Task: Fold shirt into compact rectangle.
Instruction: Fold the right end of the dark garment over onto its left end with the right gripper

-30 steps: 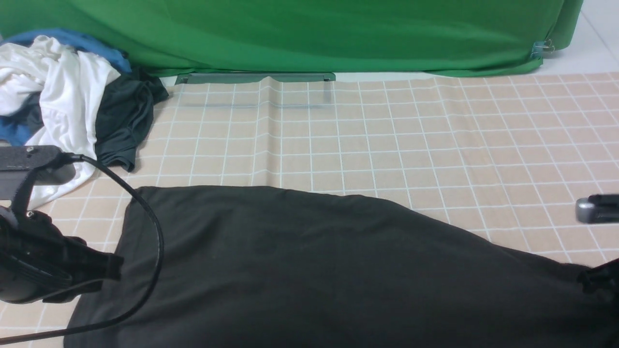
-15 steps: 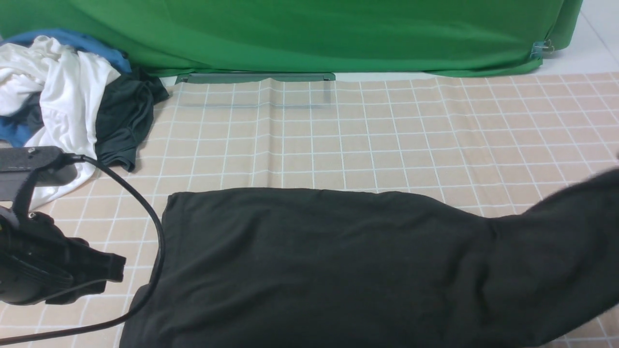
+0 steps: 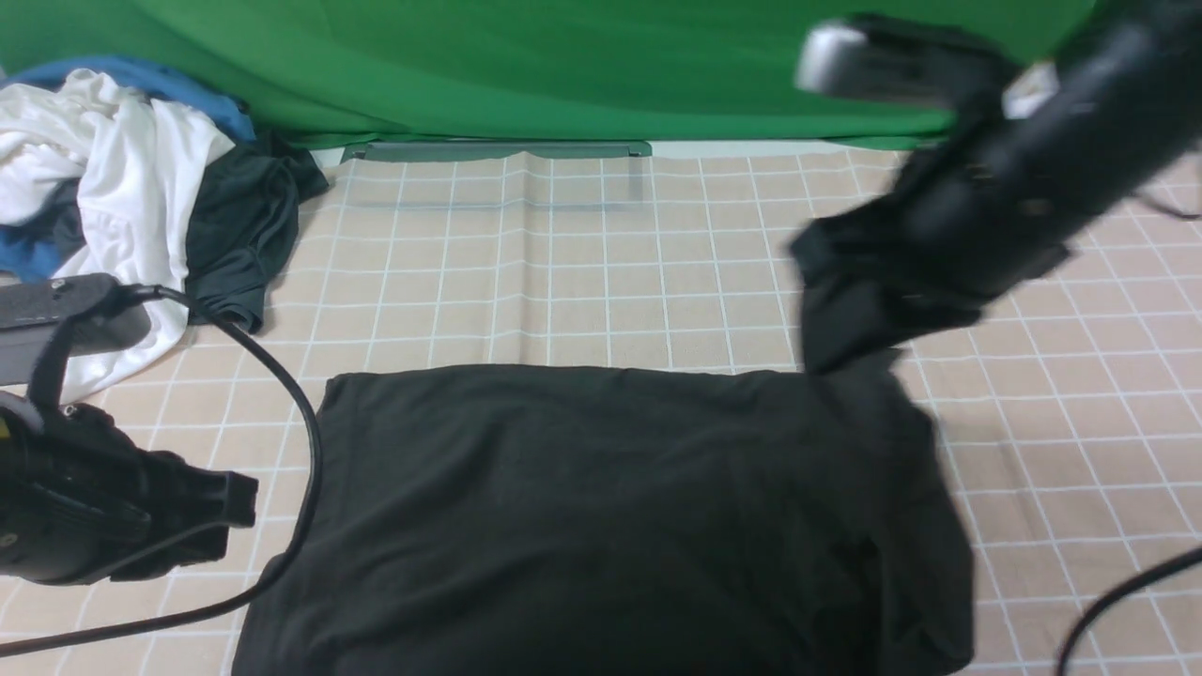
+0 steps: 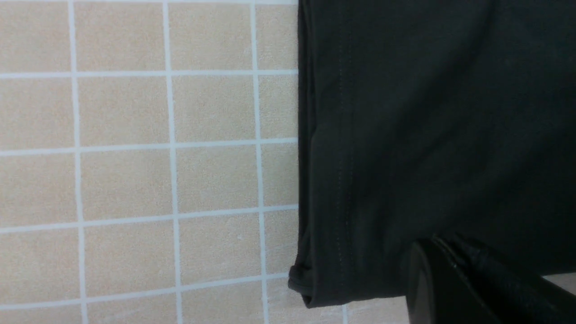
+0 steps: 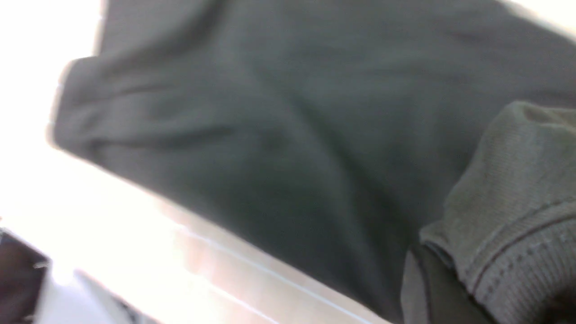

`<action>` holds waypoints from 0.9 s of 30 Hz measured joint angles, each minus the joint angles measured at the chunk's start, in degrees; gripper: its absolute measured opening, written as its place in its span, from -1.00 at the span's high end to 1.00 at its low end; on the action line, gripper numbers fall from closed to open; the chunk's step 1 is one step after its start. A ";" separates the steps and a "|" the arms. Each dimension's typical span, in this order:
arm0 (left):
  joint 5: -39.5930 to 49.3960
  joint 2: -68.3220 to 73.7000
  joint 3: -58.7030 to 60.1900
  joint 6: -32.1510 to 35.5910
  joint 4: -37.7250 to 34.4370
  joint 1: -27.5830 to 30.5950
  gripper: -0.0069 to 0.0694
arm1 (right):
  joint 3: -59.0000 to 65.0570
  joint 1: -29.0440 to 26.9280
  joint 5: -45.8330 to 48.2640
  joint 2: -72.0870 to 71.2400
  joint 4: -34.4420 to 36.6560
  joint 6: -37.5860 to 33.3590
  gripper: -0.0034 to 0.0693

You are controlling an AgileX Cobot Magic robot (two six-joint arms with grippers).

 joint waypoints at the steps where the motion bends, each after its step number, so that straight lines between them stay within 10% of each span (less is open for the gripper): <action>1: 0.05 0.00 -0.35 0.01 -0.23 0.00 0.77 | -1.18 1.19 -0.57 1.22 0.68 0.32 0.63; 20: 0.78 -2.93 -2.48 -3.30 3.88 0.00 0.77 | -26.48 17.48 -9.33 29.71 7.35 1.62 0.60; 27: 2.56 -7.53 -2.48 -4.60 5.14 0.00 0.77 | -27.83 19.86 -20.00 35.80 9.48 1.77 0.26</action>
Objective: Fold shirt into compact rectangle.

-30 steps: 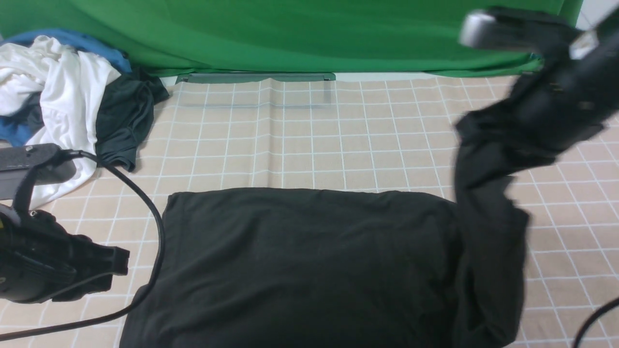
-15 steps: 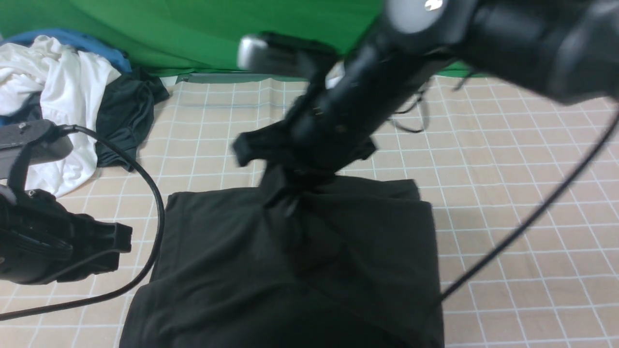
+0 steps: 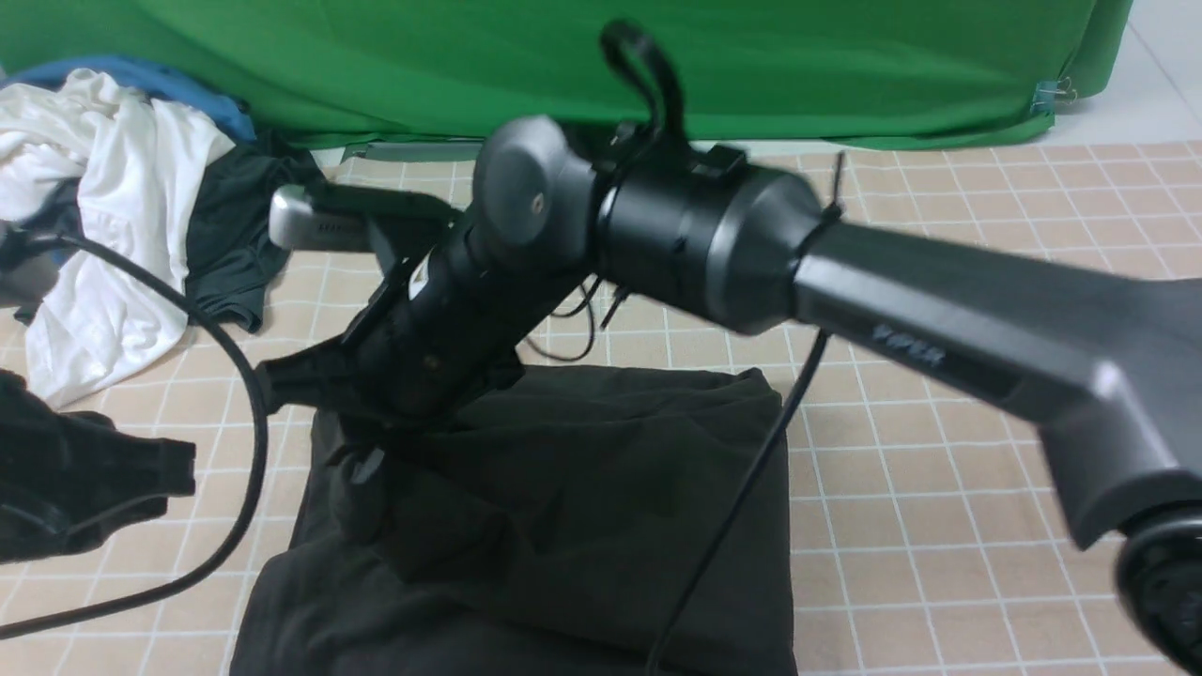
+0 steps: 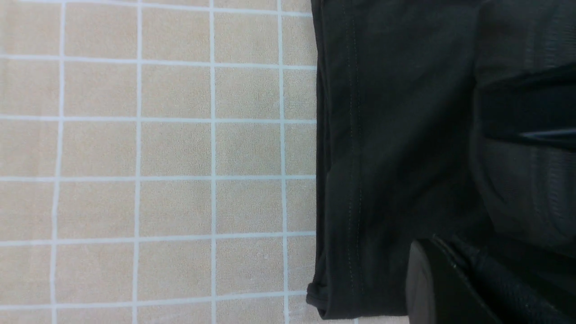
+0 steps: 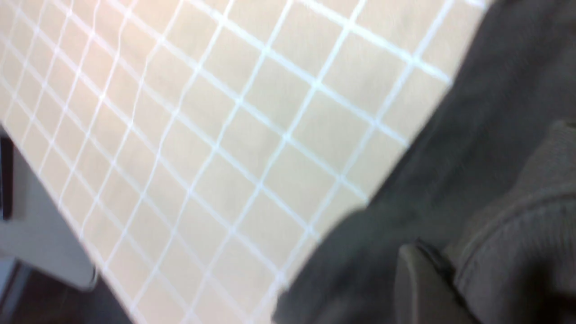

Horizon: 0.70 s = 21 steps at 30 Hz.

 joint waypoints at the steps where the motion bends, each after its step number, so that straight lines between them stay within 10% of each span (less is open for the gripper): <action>1: 0.45 -0.35 0.00 -0.07 0.00 0.00 0.77 | 0.00 0.17 -1.04 0.62 0.25 0.00 0.16; 9: 1.22 -1.08 0.00 -0.07 0.00 0.00 0.77 | -1.40 -0.85 3.68 -0.14 -0.83 -9.25 -0.30; 12: -0.06 -1.02 0.00 0.07 -1.14 0.00 0.77 | -3.46 -3.02 12.40 -2.80 -5.86 -11.51 -0.10; 16: -4.25 1.40 -0.01 4.44 -8.19 0.00 0.77 | -4.31 -7.43 22.43 -8.05 -16.06 -12.03 0.64; 21: -8.05 10.70 -0.06 12.80 -19.68 0.00 0.77 | 0.34 -10.20 24.22 -13.79 -18.91 -11.85 0.80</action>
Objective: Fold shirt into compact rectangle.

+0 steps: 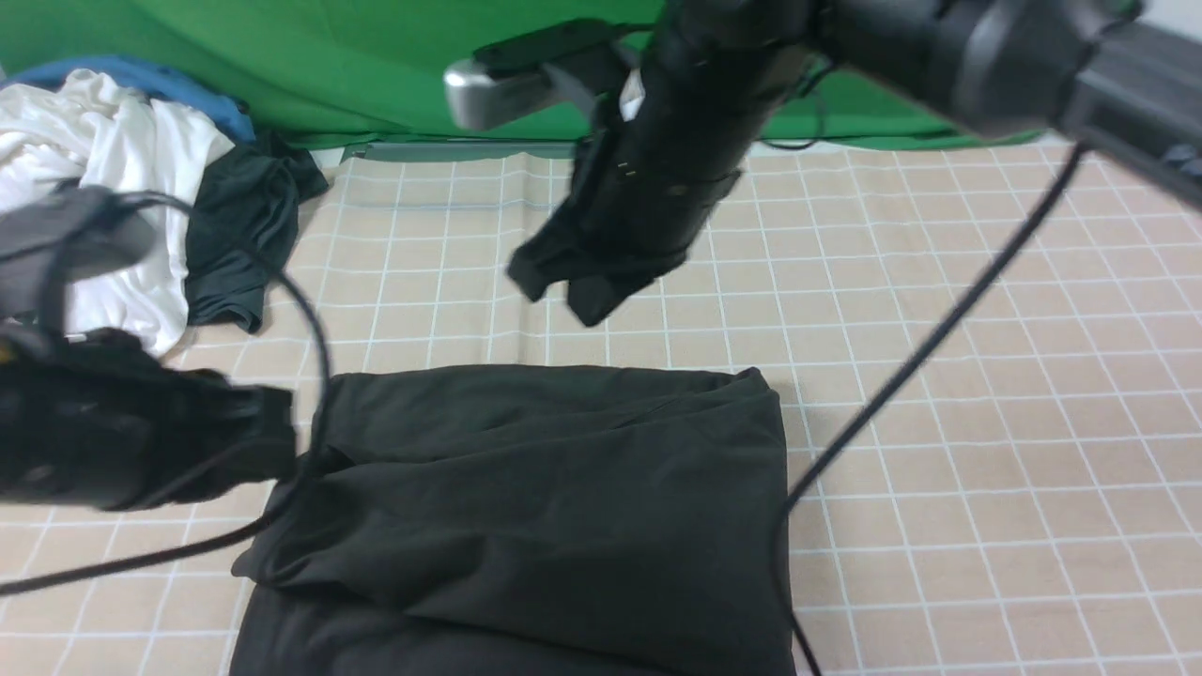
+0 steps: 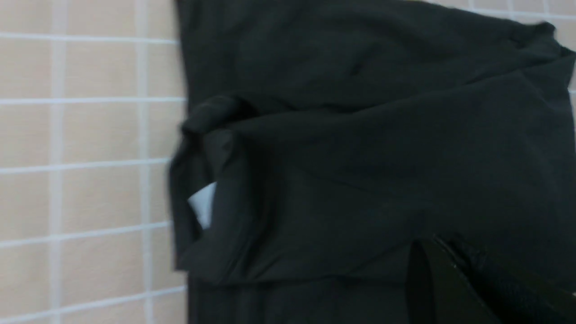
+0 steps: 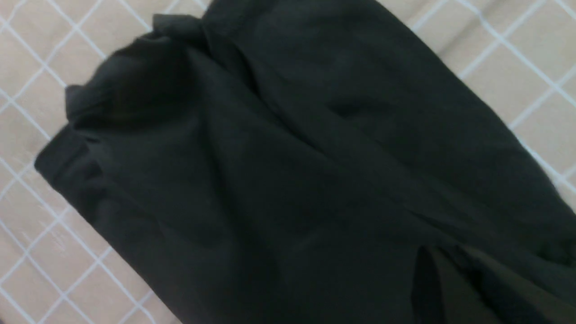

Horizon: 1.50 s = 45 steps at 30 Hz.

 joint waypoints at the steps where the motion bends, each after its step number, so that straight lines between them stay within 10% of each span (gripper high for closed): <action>1: -0.72 2.16 0.00 0.86 -1.31 0.00 0.77 | 1.78 -0.13 0.05 -1.03 0.01 0.00 0.80; 20: -2.20 21.82 4.81 -0.67 6.95 0.00 0.77 | 34.04 7.30 -16.95 -2.96 2.00 1.56 0.80; 45: 3.41 22.54 -13.94 -1.55 8.27 -0.28 0.75 | 36.98 7.30 -14.56 -9.15 -0.37 0.88 0.80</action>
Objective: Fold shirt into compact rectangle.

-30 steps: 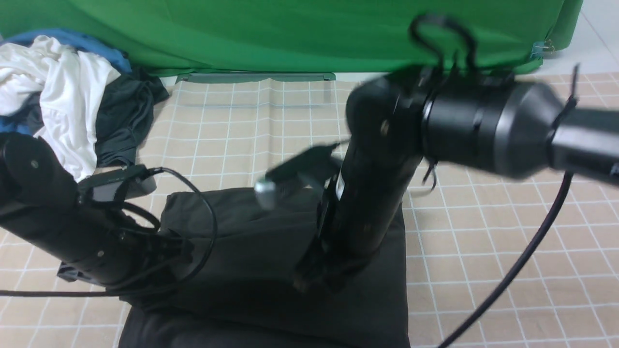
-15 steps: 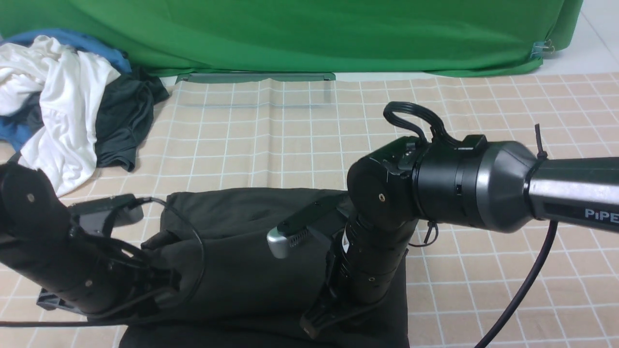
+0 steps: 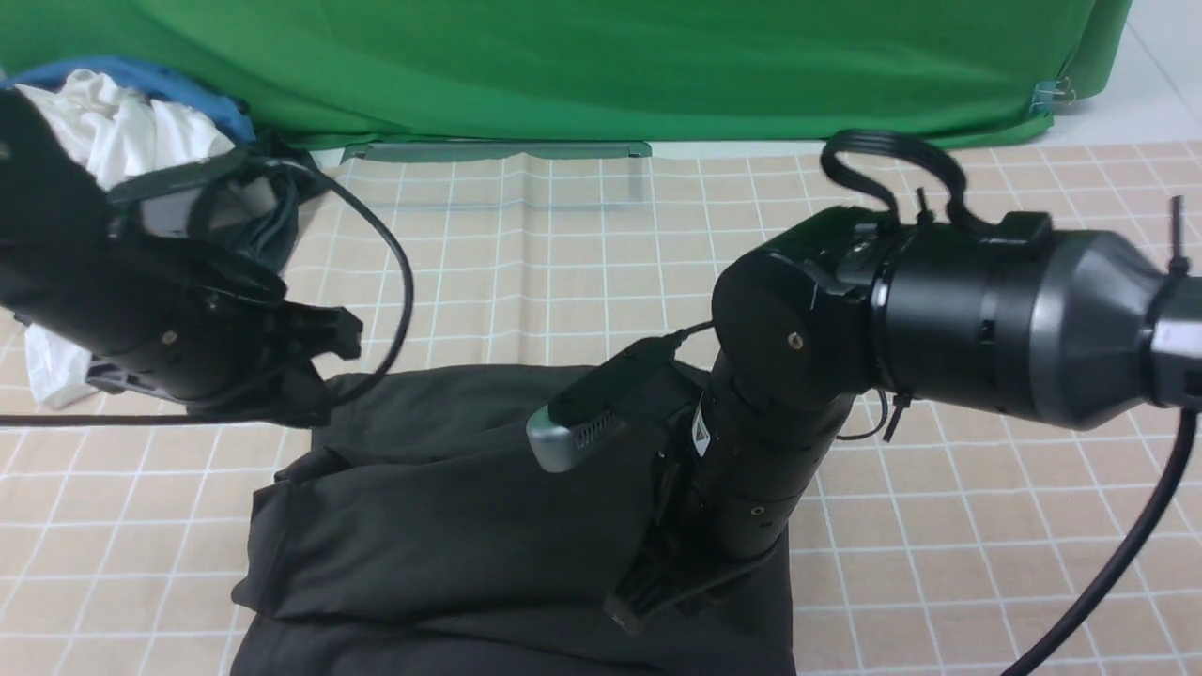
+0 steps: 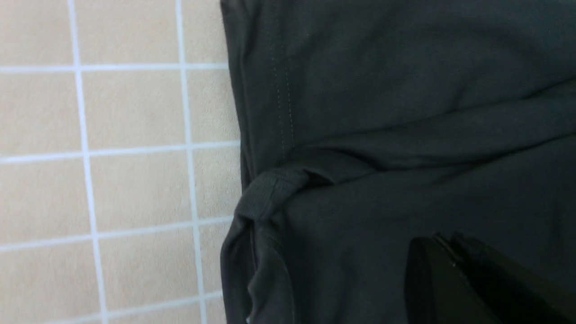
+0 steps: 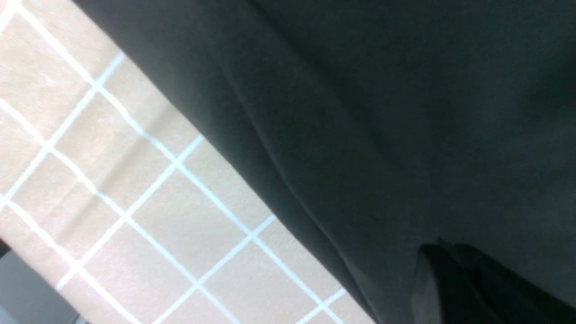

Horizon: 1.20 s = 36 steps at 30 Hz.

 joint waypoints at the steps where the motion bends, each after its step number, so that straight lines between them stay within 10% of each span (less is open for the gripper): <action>1: 0.68 2.02 -0.14 3.50 -0.73 -0.69 0.70 | 0.00 0.00 0.00 -0.07 -0.12 0.00 0.80; 18: -10.74 14.21 -0.27 13.99 -0.58 -10.57 -0.66 | 0.00 -0.21 0.05 -0.07 -0.59 -0.07 0.80; 24: -9.91 16.08 -0.31 14.53 0.80 -10.57 -0.47 | 0.00 -0.21 0.00 -0.07 -0.59 -0.07 0.80; 31: -7.90 16.25 -0.37 17.03 1.17 -10.57 0.69 | 0.00 -0.21 -0.68 -0.07 -0.59 -0.01 0.80; 36: -6.47 14.58 -1.30 17.39 1.53 -10.57 0.77 | 0.00 -0.23 -1.35 -0.07 -0.59 -0.06 0.80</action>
